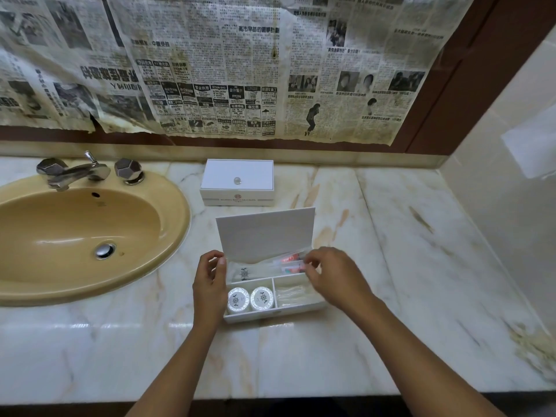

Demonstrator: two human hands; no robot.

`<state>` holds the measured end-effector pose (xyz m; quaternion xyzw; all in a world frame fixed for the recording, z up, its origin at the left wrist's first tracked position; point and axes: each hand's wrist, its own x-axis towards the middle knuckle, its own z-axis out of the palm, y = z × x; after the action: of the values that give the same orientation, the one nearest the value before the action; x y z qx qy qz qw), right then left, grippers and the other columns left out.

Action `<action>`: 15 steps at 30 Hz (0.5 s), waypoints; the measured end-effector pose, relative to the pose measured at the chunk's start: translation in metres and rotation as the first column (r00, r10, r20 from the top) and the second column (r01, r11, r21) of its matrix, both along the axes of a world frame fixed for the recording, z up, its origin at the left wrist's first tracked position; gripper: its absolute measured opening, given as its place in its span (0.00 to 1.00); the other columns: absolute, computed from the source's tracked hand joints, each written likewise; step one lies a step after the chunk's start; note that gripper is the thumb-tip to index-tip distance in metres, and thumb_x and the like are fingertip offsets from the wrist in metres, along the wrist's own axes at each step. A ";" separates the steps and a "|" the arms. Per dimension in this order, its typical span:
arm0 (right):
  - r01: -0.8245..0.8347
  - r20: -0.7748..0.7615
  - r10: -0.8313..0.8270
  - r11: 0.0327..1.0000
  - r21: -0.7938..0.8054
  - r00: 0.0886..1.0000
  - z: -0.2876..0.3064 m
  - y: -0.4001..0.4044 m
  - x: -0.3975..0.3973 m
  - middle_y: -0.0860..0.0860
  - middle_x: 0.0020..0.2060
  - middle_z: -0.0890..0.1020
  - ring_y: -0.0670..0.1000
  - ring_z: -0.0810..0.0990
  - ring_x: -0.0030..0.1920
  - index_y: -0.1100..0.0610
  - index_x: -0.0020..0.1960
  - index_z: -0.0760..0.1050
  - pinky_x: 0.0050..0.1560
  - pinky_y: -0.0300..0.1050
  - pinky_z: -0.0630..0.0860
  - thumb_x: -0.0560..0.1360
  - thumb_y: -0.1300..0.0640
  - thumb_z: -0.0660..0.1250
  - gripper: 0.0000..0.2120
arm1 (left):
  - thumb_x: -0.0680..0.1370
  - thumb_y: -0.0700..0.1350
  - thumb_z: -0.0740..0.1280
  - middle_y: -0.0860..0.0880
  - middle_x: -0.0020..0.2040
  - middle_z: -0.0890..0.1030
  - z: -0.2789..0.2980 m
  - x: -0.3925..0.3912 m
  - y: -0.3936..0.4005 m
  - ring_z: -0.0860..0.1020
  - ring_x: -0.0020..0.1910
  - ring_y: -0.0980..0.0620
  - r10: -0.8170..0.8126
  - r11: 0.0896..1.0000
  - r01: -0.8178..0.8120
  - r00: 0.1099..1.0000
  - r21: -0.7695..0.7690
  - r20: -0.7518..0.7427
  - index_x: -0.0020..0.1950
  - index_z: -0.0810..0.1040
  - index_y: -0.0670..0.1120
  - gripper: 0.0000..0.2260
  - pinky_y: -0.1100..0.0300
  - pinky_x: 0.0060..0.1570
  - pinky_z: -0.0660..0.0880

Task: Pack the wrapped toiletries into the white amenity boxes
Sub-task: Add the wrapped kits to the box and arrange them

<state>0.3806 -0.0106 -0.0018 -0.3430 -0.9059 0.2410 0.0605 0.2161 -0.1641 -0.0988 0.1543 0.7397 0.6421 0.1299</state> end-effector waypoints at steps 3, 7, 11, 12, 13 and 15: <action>0.093 0.088 -0.096 0.995 0.039 0.991 -0.009 0.021 0.016 0.49 0.53 0.80 0.49 0.77 0.52 0.52 0.57 0.79 0.52 0.41 0.73 0.76 0.55 0.65 0.11 | 0.81 0.43 0.63 0.52 0.47 0.80 0.000 0.000 0.000 0.77 0.41 0.62 0.000 1.000 0.000 1.000 -0.006 -0.002 0.52 0.75 0.49 0.03 0.74 0.40 0.71; 0.106 0.350 -0.092 0.994 -0.022 0.932 -0.023 0.029 0.034 0.50 0.58 0.76 0.51 0.75 0.57 0.50 0.62 0.74 0.52 0.42 0.72 0.75 0.56 0.67 0.16 | 0.81 0.43 0.63 0.52 0.47 0.80 0.000 0.000 0.000 0.77 0.41 0.62 0.003 1.000 -0.003 1.000 -0.011 -0.015 0.53 0.75 0.48 0.02 0.74 0.40 0.71; 0.096 0.495 -0.044 0.992 -0.081 0.868 -0.039 0.026 0.042 0.50 0.58 0.73 0.51 0.73 0.56 0.50 0.62 0.71 0.47 0.41 0.70 0.72 0.57 0.68 0.19 | 0.81 0.43 0.63 0.52 0.47 0.79 0.000 0.001 0.000 0.77 0.41 0.62 0.007 1.000 -0.007 1.000 -0.016 -0.013 0.53 0.75 0.48 0.02 0.74 0.40 0.70; 0.094 0.511 -0.035 0.991 -0.092 0.859 -0.042 0.026 0.043 0.50 0.57 0.74 0.51 0.74 0.55 0.50 0.61 0.71 0.45 0.40 0.69 0.73 0.59 0.67 0.18 | 0.81 0.43 0.63 0.52 0.47 0.79 0.000 0.001 0.000 0.76 0.41 0.62 0.008 1.000 -0.009 1.000 -0.016 -0.015 0.53 0.75 0.47 0.02 0.74 0.40 0.71; 0.092 0.517 -0.029 0.991 -0.097 0.855 -0.045 0.025 0.044 0.50 0.57 0.74 0.52 0.74 0.54 0.51 0.60 0.71 0.45 0.40 0.68 0.73 0.61 0.65 0.17 | 0.81 0.42 0.63 0.52 0.47 0.79 0.000 0.001 0.000 0.76 0.41 0.63 0.009 1.000 -0.010 1.000 -0.017 -0.016 0.53 0.75 0.47 0.02 0.74 0.40 0.71; 0.094 0.511 -0.036 0.992 -0.089 0.859 -0.047 0.024 0.045 0.51 0.55 0.76 0.52 0.76 0.53 0.53 0.58 0.73 0.44 0.39 0.68 0.73 0.64 0.62 0.15 | 0.81 0.43 0.63 0.52 0.47 0.79 0.000 0.000 0.000 0.77 0.41 0.63 0.011 1.000 -0.011 1.000 -0.022 -0.017 0.53 0.75 0.47 0.02 0.74 0.40 0.71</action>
<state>0.4257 0.0138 -0.0488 -0.4275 -0.8628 0.1900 -0.1914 0.2165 -0.1645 -0.0988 0.1540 0.7486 0.6333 0.1218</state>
